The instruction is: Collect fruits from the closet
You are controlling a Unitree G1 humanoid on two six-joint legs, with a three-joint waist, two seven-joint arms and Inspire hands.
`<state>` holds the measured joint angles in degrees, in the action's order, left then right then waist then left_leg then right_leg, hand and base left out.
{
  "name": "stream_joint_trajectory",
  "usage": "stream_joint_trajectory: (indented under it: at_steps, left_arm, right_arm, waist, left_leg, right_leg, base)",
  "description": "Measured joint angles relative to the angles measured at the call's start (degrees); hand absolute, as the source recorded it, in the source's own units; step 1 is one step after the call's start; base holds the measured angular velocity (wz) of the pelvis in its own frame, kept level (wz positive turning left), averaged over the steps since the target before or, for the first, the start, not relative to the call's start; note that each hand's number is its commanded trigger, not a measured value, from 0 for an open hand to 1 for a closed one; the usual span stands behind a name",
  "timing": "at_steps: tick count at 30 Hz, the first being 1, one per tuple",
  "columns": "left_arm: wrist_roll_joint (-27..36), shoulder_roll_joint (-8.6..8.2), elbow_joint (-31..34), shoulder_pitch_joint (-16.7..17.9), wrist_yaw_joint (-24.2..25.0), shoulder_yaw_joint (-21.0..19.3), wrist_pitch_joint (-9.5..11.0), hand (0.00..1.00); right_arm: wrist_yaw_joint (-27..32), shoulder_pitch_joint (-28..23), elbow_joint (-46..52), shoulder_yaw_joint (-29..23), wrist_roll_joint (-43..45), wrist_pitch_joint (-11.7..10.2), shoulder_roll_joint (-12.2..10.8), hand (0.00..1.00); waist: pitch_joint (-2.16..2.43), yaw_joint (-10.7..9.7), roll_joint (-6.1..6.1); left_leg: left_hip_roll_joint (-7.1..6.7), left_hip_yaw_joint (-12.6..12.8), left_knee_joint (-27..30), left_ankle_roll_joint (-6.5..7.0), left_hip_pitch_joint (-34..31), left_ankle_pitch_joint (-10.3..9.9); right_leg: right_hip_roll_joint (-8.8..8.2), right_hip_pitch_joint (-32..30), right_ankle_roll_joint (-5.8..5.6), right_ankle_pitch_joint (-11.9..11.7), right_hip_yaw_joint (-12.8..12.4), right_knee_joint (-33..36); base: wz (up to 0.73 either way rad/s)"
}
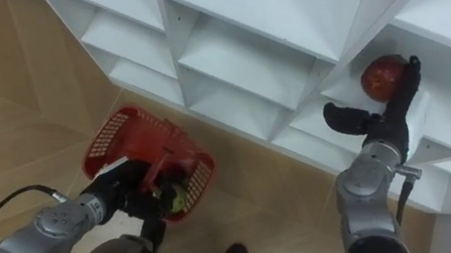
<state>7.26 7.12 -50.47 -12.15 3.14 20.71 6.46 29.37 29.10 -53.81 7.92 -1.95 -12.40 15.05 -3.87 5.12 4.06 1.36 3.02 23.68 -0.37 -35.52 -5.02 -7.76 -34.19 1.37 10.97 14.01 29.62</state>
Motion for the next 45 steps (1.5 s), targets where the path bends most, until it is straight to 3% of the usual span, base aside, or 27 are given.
stream_joint_trajectory:
  at_steps: [16,22,45]
  left_arm:
    - [0.04,0.04,1.11,-0.08,0.07,0.97,-0.12,1.0]
    - [0.03,0.08,1.08,-0.07,0.55,0.96,-0.17,1.0]
    - [-0.06,0.45,-0.23,0.23,1.2,0.77,-1.61,1.0]
  right_arm:
    - [-0.08,0.18,0.01,-0.11,-0.36,0.12,0.03,0.0]
    - [-0.18,0.93,0.02,-0.13,-1.01,1.26,0.03,0.0]
    - [-6.6,1.5,0.96,-0.29,-3.52,2.47,1.54,0.0]
  waist:
    - [0.03,-0.09,0.04]
    - [0.06,-0.12,0.09]
    - [0.12,-0.28,0.14]
  left_leg:
    - [0.02,0.04,0.03,0.01,0.01,0.01]
    - [-0.01,0.12,0.02,0.06,0.08,0.05]
    - [0.03,0.07,0.28,0.02,0.21,0.14]
  right_leg:
    - [-0.05,0.02,0.0,0.0,0.06,0.01]
    - [-0.12,0.02,0.01,-0.02,0.04,0.08]
    - [-0.09,0.02,0.22,-0.16,0.03,0.36]
  base:
    - [0.0]
    - [0.0]
    - [0.0]
